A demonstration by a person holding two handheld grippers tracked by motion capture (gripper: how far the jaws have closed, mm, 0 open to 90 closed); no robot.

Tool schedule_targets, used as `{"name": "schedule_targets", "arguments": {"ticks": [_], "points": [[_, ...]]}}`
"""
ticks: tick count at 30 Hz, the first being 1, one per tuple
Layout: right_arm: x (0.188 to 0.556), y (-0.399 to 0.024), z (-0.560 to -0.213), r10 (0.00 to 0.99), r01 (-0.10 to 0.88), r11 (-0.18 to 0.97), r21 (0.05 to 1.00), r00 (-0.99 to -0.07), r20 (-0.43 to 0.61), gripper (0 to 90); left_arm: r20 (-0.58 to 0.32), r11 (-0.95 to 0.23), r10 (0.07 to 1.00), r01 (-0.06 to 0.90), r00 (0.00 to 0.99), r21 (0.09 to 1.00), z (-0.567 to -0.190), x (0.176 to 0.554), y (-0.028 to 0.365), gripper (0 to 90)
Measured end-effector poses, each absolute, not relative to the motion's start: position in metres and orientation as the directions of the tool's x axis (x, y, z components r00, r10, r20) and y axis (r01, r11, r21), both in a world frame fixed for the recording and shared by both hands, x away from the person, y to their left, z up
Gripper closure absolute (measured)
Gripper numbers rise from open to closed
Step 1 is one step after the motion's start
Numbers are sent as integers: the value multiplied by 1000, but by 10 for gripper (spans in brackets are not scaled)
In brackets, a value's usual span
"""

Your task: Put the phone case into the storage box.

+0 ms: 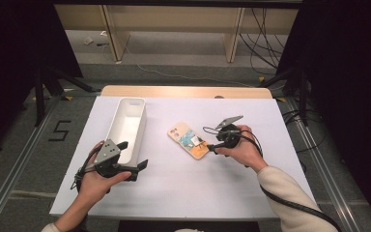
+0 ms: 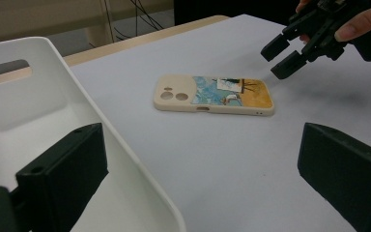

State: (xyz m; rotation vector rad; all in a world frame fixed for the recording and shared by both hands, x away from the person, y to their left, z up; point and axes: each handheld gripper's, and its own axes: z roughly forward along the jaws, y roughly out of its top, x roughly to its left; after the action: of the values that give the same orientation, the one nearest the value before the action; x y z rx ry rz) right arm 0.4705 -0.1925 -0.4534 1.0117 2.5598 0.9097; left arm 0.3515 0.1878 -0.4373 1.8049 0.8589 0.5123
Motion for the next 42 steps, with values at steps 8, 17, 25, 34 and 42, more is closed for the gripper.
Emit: {"name": "schedule_targets", "arguments": {"ticks": [8, 17, 25, 34, 42], "points": [[469, -180, -460, 680, 532, 567, 629, -733, 6, 63, -46, -216, 756, 315, 653, 924, -437, 352, 188, 29], [469, -171, -461, 655, 505, 564, 653, -755, 18, 61, -46, -215, 757, 314, 652, 925, -437, 352, 188, 29], [470, -166, -463, 647, 505, 561, 656, -762, 34, 47, -45, -217, 757, 316, 652, 923, -437, 352, 188, 28], [470, -162, -465, 642, 504, 562, 656, -766, 39, 44, -43, -219, 757, 315, 652, 924, -437, 352, 188, 27], [472, -157, -465, 634, 498, 567, 656, -772, 38, 42, -45, -216, 758, 316, 650, 924, -437, 352, 188, 24]]}}
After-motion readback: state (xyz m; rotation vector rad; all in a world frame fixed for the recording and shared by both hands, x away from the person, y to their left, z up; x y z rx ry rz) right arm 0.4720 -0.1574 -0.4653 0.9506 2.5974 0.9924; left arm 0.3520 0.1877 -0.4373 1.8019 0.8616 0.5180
